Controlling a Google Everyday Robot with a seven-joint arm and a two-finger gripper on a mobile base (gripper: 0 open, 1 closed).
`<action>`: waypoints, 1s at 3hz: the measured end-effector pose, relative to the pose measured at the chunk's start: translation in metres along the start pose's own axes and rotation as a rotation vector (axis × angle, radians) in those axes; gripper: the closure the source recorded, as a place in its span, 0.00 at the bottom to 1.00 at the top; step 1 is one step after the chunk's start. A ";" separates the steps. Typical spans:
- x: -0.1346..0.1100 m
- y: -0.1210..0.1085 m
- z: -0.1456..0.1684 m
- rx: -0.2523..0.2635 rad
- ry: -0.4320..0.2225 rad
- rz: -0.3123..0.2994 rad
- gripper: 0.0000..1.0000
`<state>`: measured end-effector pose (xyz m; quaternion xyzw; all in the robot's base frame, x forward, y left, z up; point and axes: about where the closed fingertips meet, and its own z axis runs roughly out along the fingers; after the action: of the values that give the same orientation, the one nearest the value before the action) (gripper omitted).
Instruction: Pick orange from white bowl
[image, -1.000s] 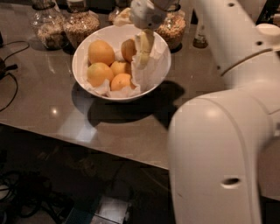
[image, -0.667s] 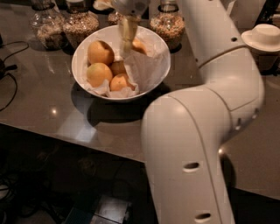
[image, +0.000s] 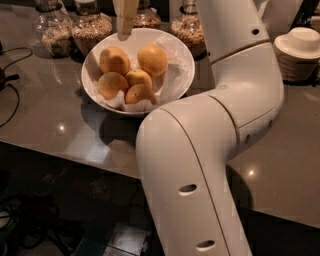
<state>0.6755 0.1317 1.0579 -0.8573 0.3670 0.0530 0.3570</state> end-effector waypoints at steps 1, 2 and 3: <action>0.027 0.014 0.015 -0.046 0.025 0.070 0.00; 0.086 0.052 0.045 -0.140 0.069 0.249 0.00; 0.134 0.089 0.054 -0.190 0.101 0.416 0.00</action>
Offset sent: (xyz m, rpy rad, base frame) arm 0.0488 -0.1708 -0.1214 -0.5486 0.7278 -0.1681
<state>0.7229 0.0451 0.9197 -0.7944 0.5467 0.1170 0.2373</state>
